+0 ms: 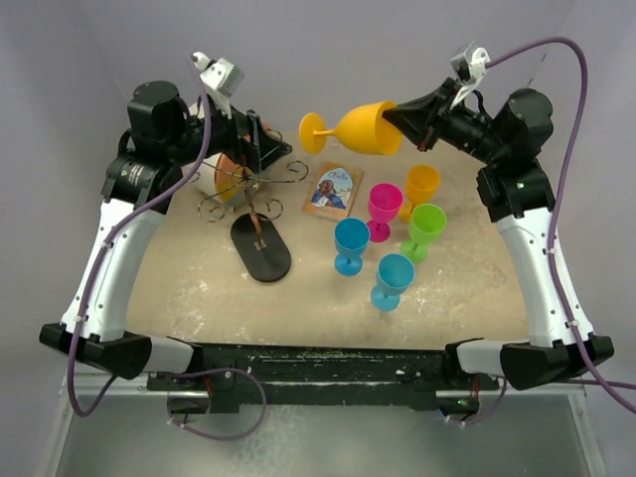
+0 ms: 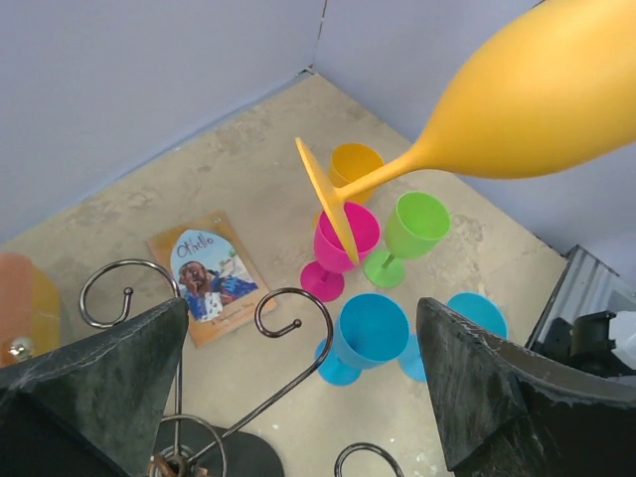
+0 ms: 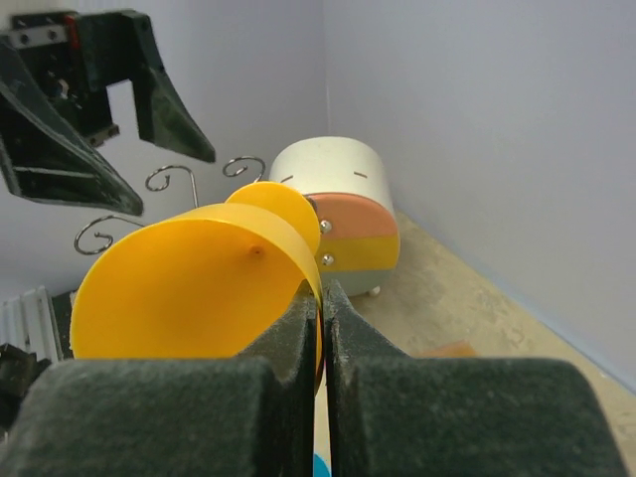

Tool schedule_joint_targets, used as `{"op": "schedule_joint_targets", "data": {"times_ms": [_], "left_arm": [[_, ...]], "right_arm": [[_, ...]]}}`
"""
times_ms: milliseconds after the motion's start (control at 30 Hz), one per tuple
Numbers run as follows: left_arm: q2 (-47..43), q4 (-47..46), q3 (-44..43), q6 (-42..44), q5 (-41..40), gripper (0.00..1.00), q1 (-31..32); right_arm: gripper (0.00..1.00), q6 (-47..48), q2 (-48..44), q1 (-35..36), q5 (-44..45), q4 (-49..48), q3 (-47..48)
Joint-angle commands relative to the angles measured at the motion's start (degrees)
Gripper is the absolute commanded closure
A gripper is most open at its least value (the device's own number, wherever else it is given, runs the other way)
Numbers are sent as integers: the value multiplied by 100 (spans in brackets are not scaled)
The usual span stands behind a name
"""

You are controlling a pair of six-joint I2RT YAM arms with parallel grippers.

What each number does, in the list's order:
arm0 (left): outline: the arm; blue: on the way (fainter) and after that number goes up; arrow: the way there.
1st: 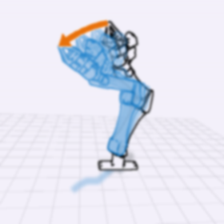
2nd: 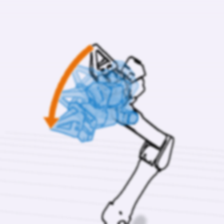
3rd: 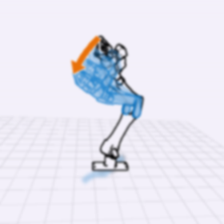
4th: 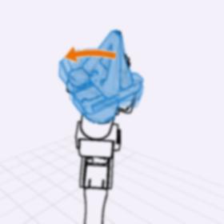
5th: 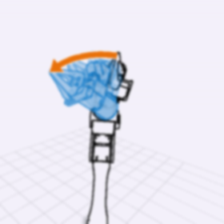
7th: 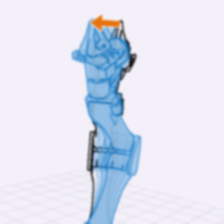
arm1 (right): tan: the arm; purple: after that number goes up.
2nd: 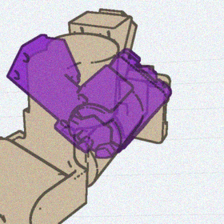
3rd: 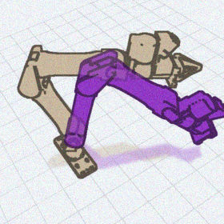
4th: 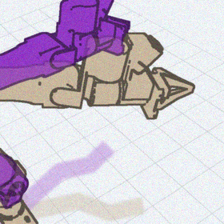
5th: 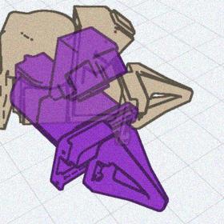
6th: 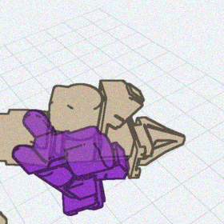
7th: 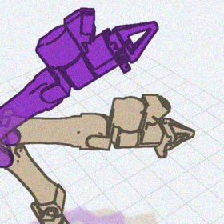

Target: Place the wine glass upside down on the wine glass rack

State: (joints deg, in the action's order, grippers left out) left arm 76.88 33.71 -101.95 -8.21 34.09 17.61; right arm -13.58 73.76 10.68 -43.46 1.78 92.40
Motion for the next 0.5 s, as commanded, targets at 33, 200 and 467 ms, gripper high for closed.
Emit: {"op": "schedule_joint_targets", "data": {"times_ms": [33,200,467], "left_arm": [[335,-403,-360,-900,136,4,68],[732,-433,-674,-1550,110,17,86],[1057,-1058,-795,-2269,606,24,89]], "right_arm": [[100,415,76,185,336,74,676],[100,637,336,215,382,434,1143],[100,852,473,224,370,734,1389]]}}
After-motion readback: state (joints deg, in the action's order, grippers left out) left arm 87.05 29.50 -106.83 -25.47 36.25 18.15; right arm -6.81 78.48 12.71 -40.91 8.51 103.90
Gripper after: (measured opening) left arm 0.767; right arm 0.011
